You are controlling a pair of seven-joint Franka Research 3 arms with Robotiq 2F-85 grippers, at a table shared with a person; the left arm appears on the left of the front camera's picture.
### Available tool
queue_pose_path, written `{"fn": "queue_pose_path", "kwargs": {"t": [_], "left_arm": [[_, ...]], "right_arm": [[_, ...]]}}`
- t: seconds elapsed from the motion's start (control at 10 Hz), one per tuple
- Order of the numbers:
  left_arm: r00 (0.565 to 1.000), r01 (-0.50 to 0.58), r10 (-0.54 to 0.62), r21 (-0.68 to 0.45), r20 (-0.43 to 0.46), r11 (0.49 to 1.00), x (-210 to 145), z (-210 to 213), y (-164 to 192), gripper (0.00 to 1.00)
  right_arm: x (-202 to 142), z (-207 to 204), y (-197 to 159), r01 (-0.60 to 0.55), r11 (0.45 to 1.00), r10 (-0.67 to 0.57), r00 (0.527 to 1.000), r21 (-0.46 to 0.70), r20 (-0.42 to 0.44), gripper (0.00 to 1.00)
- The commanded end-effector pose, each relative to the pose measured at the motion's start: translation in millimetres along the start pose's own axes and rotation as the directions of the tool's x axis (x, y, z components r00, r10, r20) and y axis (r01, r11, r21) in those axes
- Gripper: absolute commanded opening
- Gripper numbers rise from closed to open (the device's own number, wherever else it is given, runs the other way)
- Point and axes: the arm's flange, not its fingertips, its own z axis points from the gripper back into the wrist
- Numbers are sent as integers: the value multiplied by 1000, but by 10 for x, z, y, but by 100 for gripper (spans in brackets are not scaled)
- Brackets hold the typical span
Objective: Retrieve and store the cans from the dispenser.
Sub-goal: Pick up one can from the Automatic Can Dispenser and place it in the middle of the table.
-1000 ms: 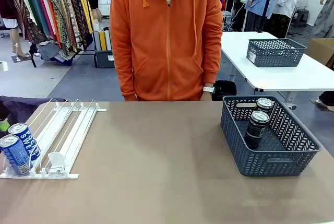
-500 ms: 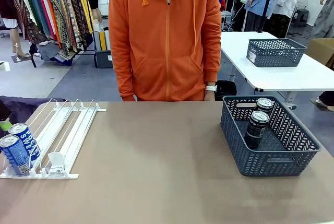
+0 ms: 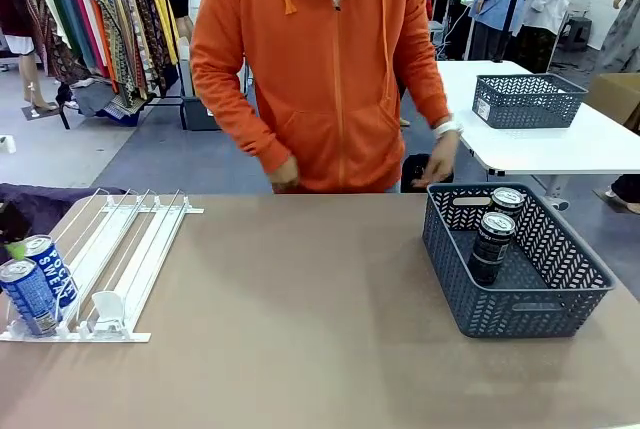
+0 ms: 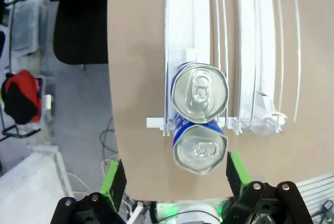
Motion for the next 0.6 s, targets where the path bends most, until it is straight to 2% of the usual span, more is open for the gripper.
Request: {"fn": "queue_pose_path", "kwargs": {"t": [0.0, 0.1, 0.5], "left_arm": [[1000, 2, 1, -94, 31, 996, -92, -181, -102, 100], [998, 4, 4, -145, 60, 989, -67, -177, -101, 100], [1000, -12, 10, -121, -19, 993, -41, -429, -101, 100]], "right_arm": [[30, -7, 28, -28, 999, 27, 1000, 25, 14, 100], [30, -7, 28, -28, 999, 27, 1000, 25, 14, 100], [30, -7, 28, -28, 999, 27, 1000, 25, 14, 100]]}}
